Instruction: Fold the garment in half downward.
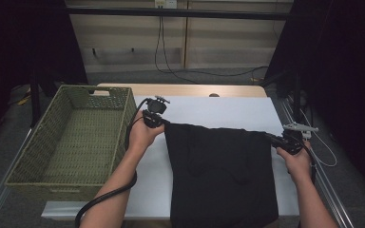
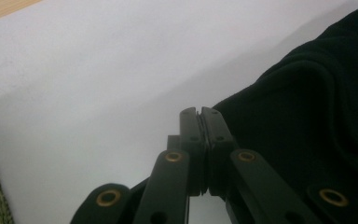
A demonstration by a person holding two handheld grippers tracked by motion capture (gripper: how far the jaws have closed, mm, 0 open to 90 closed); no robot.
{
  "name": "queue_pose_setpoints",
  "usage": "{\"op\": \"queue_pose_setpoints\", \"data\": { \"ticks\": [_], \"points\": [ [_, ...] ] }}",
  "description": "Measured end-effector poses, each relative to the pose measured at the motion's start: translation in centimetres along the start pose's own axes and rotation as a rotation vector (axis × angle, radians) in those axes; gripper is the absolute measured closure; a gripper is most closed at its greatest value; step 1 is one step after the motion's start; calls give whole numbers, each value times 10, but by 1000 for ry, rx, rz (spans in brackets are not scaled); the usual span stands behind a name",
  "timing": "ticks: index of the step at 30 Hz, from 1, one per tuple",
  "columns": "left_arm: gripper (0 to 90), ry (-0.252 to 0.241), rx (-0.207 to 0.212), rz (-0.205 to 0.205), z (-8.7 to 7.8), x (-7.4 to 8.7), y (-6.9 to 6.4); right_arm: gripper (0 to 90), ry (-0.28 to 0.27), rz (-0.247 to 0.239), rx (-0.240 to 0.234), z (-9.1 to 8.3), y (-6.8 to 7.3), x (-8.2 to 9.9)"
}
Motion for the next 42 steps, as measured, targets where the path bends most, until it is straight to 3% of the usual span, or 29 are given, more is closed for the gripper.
{"op": "queue_pose_setpoints", "data": {
  "ticks": [7,13,16,18,20,22,24,29,31,33,37,42],
  "points": [
    [890,0,-3,-8,6,-9,5,853,11,-9,3,3,-2,-5],
    [889,-11,-28,-20,13,-24,21,854,-8,-11,28,6,-12,-22],
    [888,4,-7,-46,24,-27,24,853,-5,1,43,12,-17,-29],
    [885,26,31,-59,35,-23,20,841,10,4,41,19,-18,-29],
    [858,49,67,-87,48,-16,17,723,46,44,20,27,-17,-20],
    [766,70,66,-102,60,-6,15,595,73,38,59,31,-18,-13],
    [536,83,71,-144,67,1,15,553,86,49,44,32,-14,-5],
    [263,60,78,-160,65,8,8,408,97,66,63,20,-8,10],
    [223,53,99,-165,61,10,2,377,86,73,41,13,-2,14],
    [163,31,84,-149,57,11,-1,352,79,71,31,6,3,18],
    [129,13,94,-137,50,14,-10,331,74,77,12,-7,16,28],
    [108,-26,113,-120,40,18,-21,332,84,51,5,-18,32,40]
  ]
}}
Point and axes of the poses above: each handheld gripper's, and its own axes: z roughly forward along the jaws, x roughly out of its underside, y roughly to its left, the point moved 10 cm from there along z, roughly forward along the jaws, and after that the axes turned 10 degrees about -x, right-handed, at the moved point
